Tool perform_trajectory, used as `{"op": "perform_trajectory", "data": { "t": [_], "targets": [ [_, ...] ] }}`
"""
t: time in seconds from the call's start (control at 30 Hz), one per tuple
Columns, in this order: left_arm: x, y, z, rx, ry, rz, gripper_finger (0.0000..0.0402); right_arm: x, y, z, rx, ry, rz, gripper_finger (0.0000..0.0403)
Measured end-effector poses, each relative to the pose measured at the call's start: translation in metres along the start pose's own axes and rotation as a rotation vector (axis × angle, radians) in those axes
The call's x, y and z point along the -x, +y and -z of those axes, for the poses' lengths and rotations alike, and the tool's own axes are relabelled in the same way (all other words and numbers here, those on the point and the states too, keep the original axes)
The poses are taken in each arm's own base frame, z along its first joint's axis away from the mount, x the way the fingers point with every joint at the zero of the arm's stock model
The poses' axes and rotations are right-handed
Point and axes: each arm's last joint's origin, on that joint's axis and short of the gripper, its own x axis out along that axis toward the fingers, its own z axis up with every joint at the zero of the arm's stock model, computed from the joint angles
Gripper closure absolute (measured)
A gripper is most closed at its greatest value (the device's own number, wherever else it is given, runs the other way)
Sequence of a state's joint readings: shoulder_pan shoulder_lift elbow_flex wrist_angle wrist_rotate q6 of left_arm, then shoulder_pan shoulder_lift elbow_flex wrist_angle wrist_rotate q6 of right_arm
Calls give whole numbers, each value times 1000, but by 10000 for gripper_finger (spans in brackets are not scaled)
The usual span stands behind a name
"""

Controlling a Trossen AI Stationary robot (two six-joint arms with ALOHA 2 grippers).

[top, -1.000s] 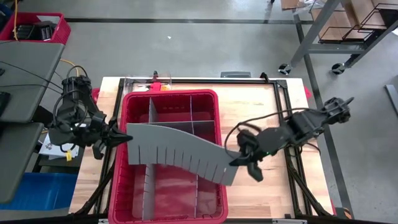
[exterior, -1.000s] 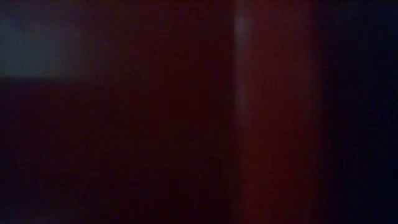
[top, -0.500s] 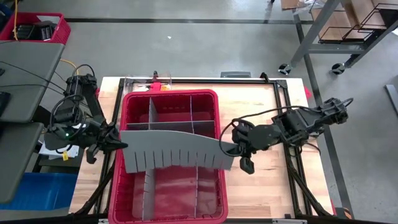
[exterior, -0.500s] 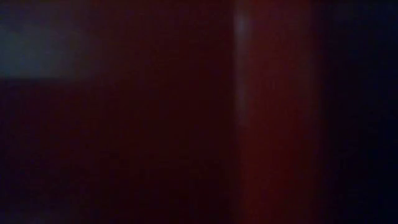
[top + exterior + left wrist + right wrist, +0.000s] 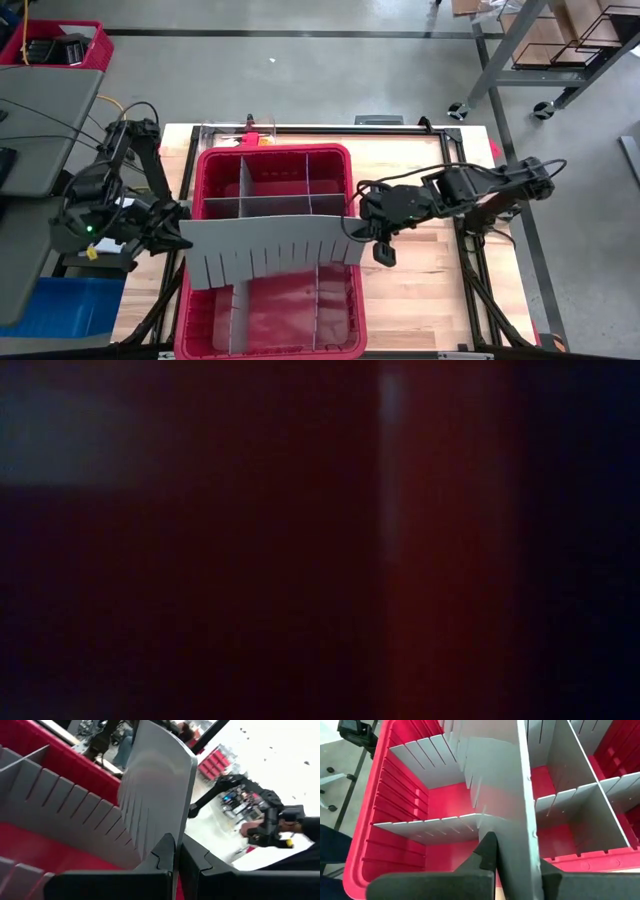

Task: Sort blocks
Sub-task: Assemble the bin divider into the red bin

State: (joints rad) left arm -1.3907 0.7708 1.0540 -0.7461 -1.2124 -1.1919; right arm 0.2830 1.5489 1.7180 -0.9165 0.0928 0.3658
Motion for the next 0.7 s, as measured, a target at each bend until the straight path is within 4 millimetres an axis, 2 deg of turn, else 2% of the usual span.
{"op": "perform_trajectory", "data": {
  "t": [0.2, 0.33, 0.5, 0.7],
  "targets": [
    [4, 4, -7, -10, 91, -78, 401, -9, 0, -3, 0, -3, -12, 403],
    [5, 4, -6, -7, 200, -147, 401, -12, 3, -7, -3, -43, -28, 403],
    [5, 4, -1, 6, 329, -240, 401, -29, 6, -14, -9, -103, -26, 403],
    [5, 4, 3, 3, 351, -282, 401, -33, 8, -15, -43, -108, -31, 403]
  ]
}}
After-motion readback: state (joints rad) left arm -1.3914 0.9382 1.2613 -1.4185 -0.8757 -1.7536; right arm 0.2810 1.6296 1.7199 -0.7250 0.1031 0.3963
